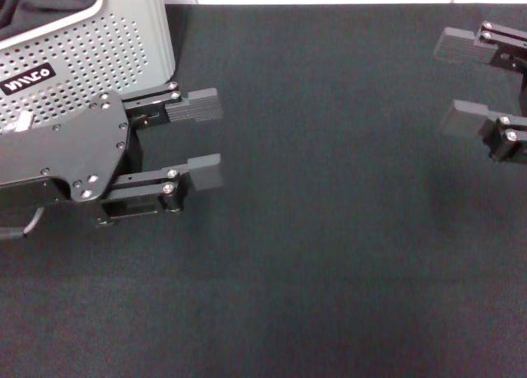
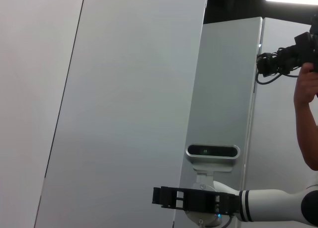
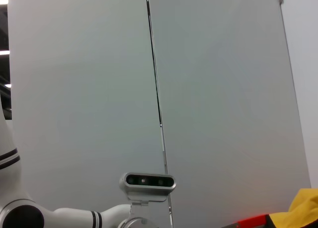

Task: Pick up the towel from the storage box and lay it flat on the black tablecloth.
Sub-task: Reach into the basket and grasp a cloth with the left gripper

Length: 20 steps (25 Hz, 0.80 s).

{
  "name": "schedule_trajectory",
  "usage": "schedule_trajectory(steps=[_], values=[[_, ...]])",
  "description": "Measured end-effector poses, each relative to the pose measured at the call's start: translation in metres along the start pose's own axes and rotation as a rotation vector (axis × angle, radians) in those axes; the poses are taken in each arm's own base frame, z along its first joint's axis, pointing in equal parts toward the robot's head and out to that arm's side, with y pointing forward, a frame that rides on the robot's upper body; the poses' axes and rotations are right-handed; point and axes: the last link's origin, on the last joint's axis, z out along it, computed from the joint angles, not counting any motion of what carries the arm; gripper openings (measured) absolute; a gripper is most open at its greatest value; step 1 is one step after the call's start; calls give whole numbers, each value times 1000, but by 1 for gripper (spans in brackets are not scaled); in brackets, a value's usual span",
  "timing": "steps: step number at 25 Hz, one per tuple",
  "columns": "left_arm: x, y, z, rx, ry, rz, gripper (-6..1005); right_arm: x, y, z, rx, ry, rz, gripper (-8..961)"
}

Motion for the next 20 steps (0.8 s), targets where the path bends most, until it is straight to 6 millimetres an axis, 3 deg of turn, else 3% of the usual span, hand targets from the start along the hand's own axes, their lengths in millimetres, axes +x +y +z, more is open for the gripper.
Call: schedule_trajectory(steps=[13, 18, 20], values=[[0, -2, -2, 17, -3, 17, 700, 1, 0, 1, -3, 4, 0, 740], [1, -17, -13, 146, 18, 69, 698, 1, -1, 0, 3, 7, -4, 740], [7, -26, -25, 257, 61, 187, 698, 1, -4, 0, 21, 11, -10, 741]])
